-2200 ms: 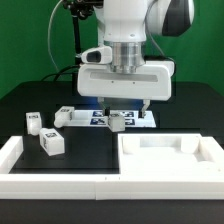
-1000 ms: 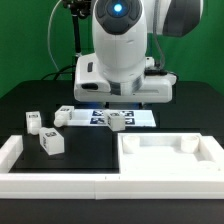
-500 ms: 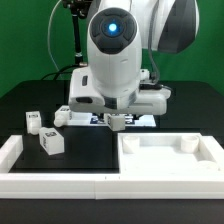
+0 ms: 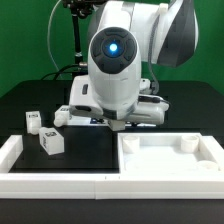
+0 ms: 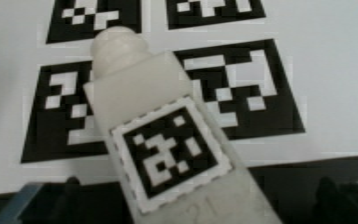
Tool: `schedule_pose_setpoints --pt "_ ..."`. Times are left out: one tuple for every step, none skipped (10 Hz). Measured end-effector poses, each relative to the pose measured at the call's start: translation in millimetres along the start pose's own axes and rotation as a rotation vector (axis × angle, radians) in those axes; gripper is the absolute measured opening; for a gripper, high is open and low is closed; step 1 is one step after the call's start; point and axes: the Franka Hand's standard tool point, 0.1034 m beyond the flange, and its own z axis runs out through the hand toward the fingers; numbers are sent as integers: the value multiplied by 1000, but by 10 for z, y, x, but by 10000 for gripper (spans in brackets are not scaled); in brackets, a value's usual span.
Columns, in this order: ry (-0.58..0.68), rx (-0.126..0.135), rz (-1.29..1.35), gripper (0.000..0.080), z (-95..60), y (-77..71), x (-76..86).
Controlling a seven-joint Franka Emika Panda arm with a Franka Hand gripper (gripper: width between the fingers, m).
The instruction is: Assemble one leg
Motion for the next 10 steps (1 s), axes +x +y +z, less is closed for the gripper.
schedule_pose_setpoints --pt "0 0 1 534 2 3 -2" --pt "-1 0 1 398 4 5 -2" --pt "-2 1 1 398 3 6 -5" --pt "-2 1 2 300 3 7 -4" --pt "-2 1 2 300 3 7 -4" --pt "-1 1 2 300 2 7 -5" --pt "3 2 0 299 -19 1 -7" --pt "23 8 -12 299 -181 -71 -45" --pt "64 38 -23 299 -476 -179 -149" --pt "87 82 -22 287 -751 -226 -267"
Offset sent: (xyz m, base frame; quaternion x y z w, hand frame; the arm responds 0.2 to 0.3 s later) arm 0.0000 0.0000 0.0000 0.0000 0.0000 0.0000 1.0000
